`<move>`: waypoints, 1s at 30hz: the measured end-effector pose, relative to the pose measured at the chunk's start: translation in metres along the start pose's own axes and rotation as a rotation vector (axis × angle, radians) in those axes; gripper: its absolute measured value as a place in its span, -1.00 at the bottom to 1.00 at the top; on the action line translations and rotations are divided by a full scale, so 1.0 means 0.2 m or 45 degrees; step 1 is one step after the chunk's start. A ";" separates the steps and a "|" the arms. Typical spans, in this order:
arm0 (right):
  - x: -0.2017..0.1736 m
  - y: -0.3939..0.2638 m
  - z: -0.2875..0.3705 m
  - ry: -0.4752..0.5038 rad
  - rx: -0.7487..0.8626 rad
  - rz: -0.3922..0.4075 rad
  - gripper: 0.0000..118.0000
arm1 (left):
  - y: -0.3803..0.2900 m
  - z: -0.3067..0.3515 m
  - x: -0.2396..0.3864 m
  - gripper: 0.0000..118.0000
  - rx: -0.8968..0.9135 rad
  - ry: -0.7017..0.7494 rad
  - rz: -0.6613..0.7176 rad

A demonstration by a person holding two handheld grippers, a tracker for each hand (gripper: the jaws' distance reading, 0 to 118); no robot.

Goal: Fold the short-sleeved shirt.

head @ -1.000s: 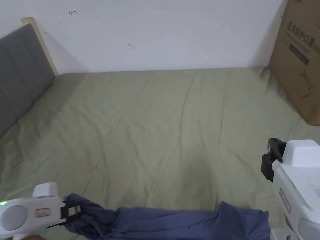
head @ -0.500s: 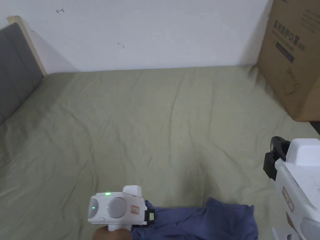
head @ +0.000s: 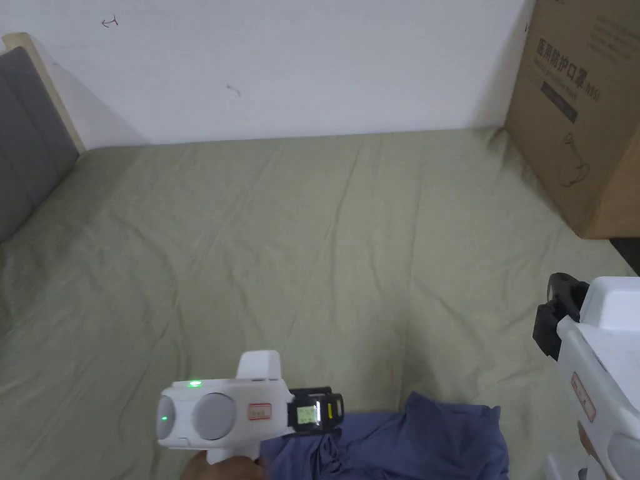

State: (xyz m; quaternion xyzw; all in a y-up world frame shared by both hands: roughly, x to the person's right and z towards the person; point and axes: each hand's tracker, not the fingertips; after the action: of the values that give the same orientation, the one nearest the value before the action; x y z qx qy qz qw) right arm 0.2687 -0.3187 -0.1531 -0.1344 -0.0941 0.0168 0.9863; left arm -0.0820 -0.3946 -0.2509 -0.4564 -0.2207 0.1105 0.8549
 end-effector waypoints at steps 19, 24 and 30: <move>-0.08 0.01 -0.02 0.034 -0.021 0.014 -1.00 | -0.29 -0.04 -0.22 -1.00 0.168 0.263 -0.043; -0.06 0.00 -0.02 0.023 -0.037 0.012 -1.00 | -0.39 -0.22 -0.11 -1.00 0.050 0.168 -0.090; -0.02 0.00 -0.02 -0.007 -0.042 0.012 -1.00 | -0.41 -0.47 -0.01 -1.00 -0.090 0.223 -0.189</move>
State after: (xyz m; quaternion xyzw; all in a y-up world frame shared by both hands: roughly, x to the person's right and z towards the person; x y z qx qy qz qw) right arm 0.2657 -0.3207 -0.1571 -0.1511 -0.0964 0.0202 0.9836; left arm -0.0399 -0.5103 -0.2290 -0.4766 -0.1821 -0.0011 0.8601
